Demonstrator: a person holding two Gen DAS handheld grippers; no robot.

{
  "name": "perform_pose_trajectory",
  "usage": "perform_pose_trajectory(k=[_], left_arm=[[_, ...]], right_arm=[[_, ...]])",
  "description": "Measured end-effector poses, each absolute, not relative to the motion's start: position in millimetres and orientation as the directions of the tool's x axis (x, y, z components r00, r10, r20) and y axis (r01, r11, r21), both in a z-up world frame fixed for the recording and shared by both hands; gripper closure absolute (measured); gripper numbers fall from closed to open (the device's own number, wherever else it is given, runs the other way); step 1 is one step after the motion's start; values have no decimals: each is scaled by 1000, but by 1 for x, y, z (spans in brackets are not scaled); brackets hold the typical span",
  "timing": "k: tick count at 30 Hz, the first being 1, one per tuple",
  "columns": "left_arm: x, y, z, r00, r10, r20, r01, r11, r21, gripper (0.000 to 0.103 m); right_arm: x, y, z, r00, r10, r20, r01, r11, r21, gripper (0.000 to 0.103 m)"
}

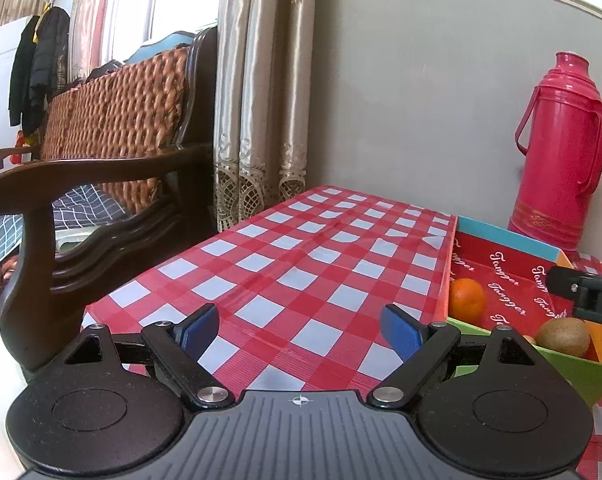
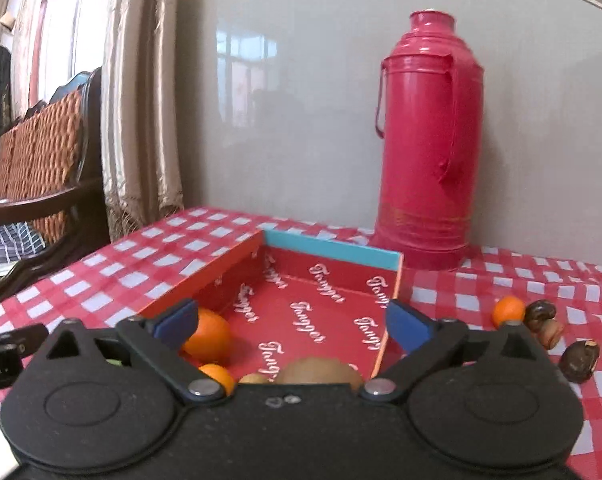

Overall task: Organize fruits
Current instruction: 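Carry the large orange into the box and open the right tool, then lift the right tool out of the box and back away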

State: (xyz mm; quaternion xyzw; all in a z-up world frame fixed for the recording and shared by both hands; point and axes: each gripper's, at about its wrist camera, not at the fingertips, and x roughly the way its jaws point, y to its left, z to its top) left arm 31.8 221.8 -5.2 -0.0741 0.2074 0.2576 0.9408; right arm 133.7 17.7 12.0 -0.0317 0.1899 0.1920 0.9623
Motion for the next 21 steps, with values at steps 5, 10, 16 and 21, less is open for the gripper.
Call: perform_pose_trajectory(k=[5,10,16,21], left_arm=[[33,220,-6,782,452,-429,-516,856,-39,2],[35,213,-5,793,441,-421,-504,863,-46,0],[40,195,-1,828,393,-400,-458,886,-78,0],[52,160,3,867,336,-368,-395,914,-97,0]], right_arm=[[142,7,12,861,343,-375,-356,934,38,6],[142,-11,8,879,317,-356,-328,944,32,6],[143,-46,11,909,262,-324,-275,962,9,6],[145,-85,11,923,202,-326,-210,978,11,6]])
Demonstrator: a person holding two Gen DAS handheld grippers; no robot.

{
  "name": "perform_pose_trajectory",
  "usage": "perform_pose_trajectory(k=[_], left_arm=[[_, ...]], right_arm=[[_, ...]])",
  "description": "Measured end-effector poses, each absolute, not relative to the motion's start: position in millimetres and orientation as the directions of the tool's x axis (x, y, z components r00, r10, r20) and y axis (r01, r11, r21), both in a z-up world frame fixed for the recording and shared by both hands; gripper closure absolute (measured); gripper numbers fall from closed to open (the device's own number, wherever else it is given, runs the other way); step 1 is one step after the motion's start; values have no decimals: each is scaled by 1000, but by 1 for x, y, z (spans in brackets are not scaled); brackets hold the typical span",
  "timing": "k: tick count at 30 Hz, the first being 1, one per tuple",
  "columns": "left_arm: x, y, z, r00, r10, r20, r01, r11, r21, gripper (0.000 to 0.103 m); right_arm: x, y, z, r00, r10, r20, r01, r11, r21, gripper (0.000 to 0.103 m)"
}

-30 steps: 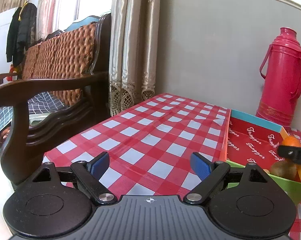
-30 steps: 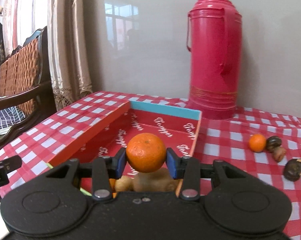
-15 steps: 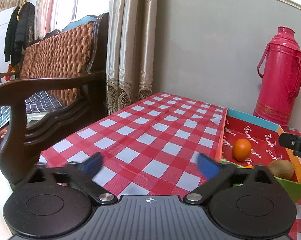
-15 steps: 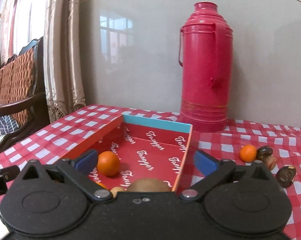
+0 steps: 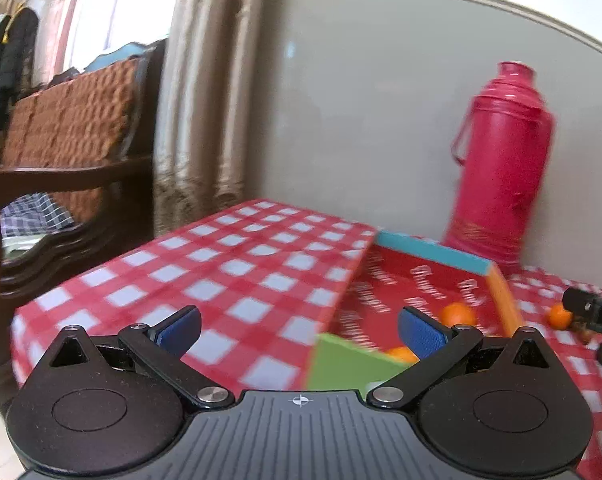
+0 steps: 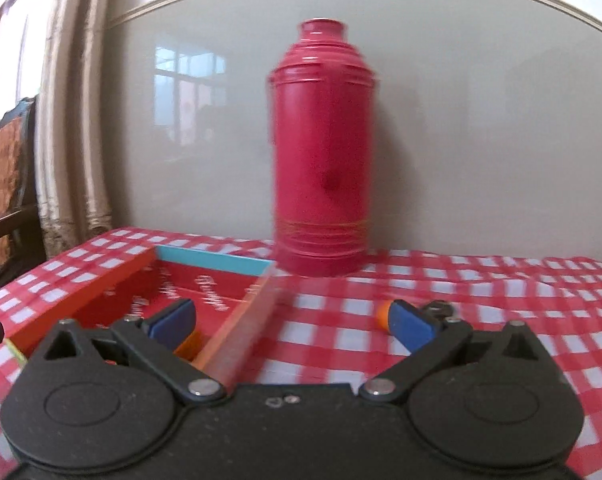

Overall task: Organize fruits
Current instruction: 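Lift the right tool out of the box and back away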

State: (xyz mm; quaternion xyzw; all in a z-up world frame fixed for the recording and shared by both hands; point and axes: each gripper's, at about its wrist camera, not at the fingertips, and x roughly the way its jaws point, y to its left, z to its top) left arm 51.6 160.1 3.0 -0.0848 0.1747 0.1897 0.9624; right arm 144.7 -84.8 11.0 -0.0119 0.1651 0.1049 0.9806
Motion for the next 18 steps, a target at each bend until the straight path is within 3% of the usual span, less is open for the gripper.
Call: perform_pose_trajectory(k=[7,12,18], left_arm=[[71,88,8,927,202,-316,-240,967,-88,0],[90,32,5,939,86,-332,-107,993,-47,0],[114,-17,-1,923,50,-381,-70,997,-39,0]], right_arm=[[142,-150,4,938,101,-333,-90,995,49,6],[136,-199,4,946,26,-323,0,997,81,6],[138,-252,-2,931,-101,-351,160,977,143,6]])
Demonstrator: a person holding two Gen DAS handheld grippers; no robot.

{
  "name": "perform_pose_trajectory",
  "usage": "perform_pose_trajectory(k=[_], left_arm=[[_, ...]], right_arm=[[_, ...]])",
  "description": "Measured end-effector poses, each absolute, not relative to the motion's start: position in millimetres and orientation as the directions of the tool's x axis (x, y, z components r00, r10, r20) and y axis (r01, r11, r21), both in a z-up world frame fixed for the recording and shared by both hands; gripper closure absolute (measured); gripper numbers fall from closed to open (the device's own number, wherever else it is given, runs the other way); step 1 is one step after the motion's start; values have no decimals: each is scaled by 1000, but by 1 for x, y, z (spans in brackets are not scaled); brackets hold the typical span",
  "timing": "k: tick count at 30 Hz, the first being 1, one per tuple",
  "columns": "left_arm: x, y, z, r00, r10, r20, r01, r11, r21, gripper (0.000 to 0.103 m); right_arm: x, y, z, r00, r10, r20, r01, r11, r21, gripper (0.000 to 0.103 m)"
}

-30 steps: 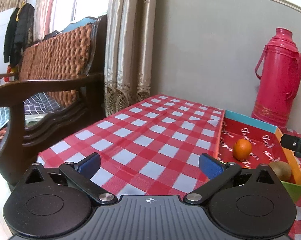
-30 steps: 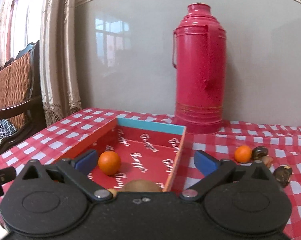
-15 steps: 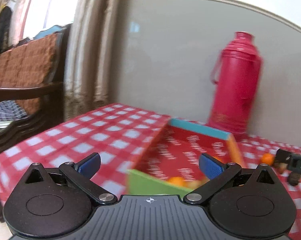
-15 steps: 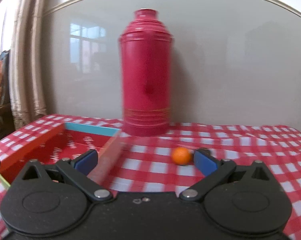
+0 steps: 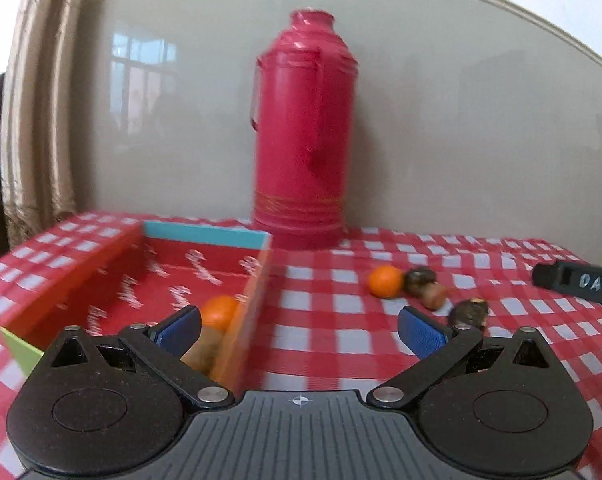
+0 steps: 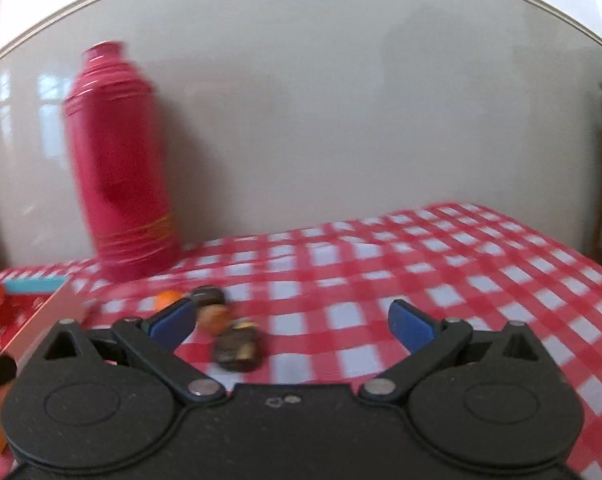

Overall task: Organize fruits
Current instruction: 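Lift the right tool out of the box and back away, then reach the left tool to the dark brown fruit and close on it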

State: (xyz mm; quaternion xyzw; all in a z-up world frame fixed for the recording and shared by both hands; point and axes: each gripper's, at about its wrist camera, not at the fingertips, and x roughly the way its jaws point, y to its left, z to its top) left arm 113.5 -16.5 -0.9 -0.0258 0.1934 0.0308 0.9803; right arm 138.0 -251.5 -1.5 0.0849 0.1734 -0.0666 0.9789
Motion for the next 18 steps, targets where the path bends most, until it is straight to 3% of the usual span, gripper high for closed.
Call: perform_pose_trajectory(k=[4,18], left_arm=[[127,-36,-6,911,13,-412,-40,998,-55,0],[188,-118,-19,866,-88,-492,95,995,-10,0]], right_arm=[[144,-273,-7,904,-199,-378,260,958,118,6],[155,-314,-20,868,-268,-419,316,948,47,6]])
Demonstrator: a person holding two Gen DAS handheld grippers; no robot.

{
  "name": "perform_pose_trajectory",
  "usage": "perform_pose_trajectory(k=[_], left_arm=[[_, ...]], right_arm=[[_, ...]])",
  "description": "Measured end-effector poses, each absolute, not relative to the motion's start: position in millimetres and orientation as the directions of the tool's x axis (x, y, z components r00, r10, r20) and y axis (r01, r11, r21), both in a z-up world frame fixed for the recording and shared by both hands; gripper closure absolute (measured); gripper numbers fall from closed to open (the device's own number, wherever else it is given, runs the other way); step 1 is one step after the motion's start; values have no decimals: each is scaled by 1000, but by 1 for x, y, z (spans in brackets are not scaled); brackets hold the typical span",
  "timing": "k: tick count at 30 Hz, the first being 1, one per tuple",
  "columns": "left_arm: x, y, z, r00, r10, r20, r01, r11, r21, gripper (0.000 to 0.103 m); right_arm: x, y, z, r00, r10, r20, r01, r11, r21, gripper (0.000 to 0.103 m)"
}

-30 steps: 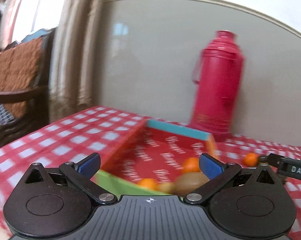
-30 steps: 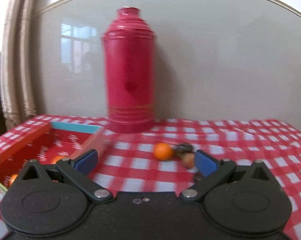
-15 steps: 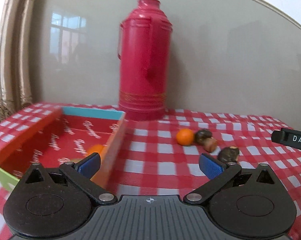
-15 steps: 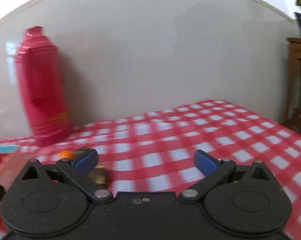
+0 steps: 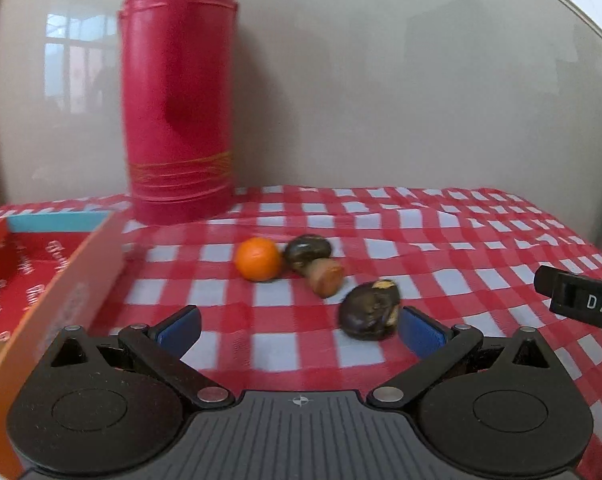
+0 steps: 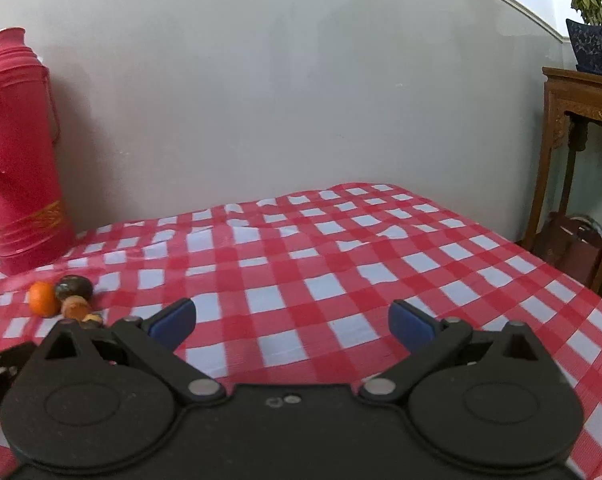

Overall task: Organize fruits
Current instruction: 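Reach the left tool to the dark brown fruit and close on it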

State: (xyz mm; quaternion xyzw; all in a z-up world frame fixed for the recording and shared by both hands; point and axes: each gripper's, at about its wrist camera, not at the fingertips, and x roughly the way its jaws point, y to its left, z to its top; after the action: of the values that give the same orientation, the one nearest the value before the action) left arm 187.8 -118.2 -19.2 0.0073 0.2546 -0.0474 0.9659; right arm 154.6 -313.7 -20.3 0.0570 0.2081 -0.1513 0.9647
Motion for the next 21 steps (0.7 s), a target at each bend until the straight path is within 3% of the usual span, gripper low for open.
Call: perform_pose_trajectory(k=[8,10,17,19,21], left_arm=[[217,-149,-26,834,-142,-533,155,988,-20,1],[222,-153,-29,824,-150,-547,160,987,-30,16],[233,-162,-38,788,-159,-594,176,984,-30,38],[235,-163,-41,787,-152,-598,177,984,-18,50],[236,-166,-41,790,-139,-597,177,984,5,57]], right_arm=[[160,-324,-21,862,-273,-427,326,944,54,6],[163,-326,-22,855,-285,-433,335,941,41,6],[167,-344,-25,830,-335,-446,397,916,51,6],[167,-347,-27,827,-337,-450,403,913,57,6],[167,-347,-27,825,-336,-454,404,913,60,6]])
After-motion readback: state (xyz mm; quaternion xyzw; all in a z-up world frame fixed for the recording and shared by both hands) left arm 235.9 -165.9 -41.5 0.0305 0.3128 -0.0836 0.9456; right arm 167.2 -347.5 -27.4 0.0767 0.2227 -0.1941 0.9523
